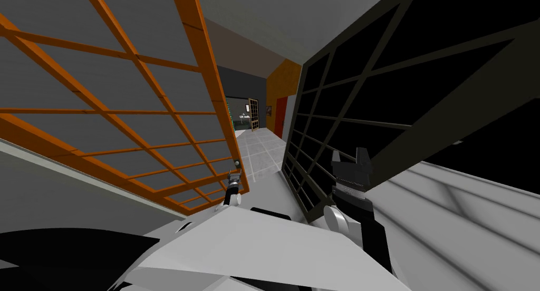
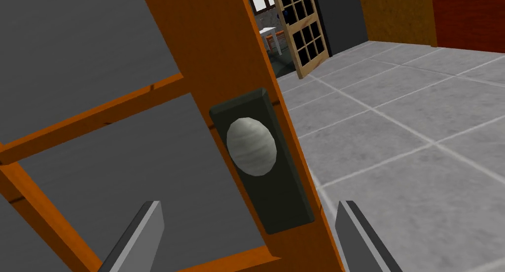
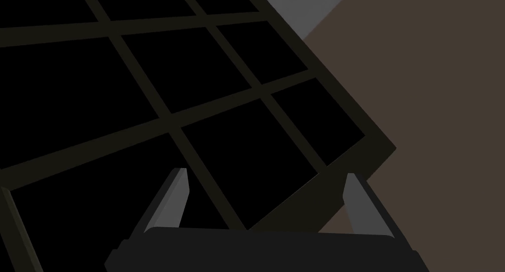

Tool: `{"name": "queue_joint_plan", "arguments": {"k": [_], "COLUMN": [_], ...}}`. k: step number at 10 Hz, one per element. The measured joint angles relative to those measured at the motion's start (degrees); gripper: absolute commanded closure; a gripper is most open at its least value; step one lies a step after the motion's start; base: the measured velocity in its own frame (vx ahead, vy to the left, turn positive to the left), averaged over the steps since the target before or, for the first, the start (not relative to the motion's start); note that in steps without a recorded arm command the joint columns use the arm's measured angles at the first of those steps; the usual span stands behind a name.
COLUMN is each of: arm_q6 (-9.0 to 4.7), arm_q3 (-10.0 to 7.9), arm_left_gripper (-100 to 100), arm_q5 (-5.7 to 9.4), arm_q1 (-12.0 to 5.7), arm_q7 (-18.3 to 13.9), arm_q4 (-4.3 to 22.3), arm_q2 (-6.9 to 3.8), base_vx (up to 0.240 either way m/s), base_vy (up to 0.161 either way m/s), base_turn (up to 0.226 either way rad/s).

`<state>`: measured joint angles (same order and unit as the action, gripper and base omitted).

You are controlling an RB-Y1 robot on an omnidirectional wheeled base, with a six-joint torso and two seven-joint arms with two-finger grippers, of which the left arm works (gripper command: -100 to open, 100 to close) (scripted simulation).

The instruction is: Pull the door open

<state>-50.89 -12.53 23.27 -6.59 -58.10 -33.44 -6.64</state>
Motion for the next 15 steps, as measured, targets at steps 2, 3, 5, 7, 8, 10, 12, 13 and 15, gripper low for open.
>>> {"name": "queue_joint_plan", "arguments": {"k": [2, 3, 5, 7, 8, 10, 12, 13, 15], "arm_q6": [0.21, 0.12, 0.28, 0.35, 0.34, 0.34, 0.47, 0.25, -0.46], "arm_q3": [0.38, 0.48, 0.81, 1.05, 1.16, 1.4, 1.51, 1.6, 1.77], "arm_left_gripper": [-100, -100, -100, -100, -100, -100, -100, -100, -100], "arm_q5": [1.44, 1.84, 3.08, 4.07, 4.48, 5.36, 5.83, 5.84, 5.81], "arm_q1": [-0.41, -0.63, -0.8, -1.23, -1.34, -1.62, -1.7, -1.62, -1.25], "arm_q7": [-3.2, -4.5, -7.6, -10.3, -11.4, -13.9, -15.2, -16.2, -18.1], "arm_q4": [0.0, 0.2, -0.2, 0.0, 0.0, 0.1, -0.1, 0.8, 1.8], "arm_q2": [0.41, 0.52, 0.97, 1.25, 1.38, 1.67, 1.84, 0.78, -0.45], "base_vx": [-0.065, -0.055, -0.07, -0.045, -0.042, -0.048, 0.051, 0.201, 0.147], "base_vy": [0.007, 0.005, 0.007, 0.005, 0.01, 0.01, 0.005, 0.006, -0.003], "base_turn": [-0.036, -0.023, -0.047, -0.012, -0.03, -0.024, -0.022, -0.033, -0.022]}}
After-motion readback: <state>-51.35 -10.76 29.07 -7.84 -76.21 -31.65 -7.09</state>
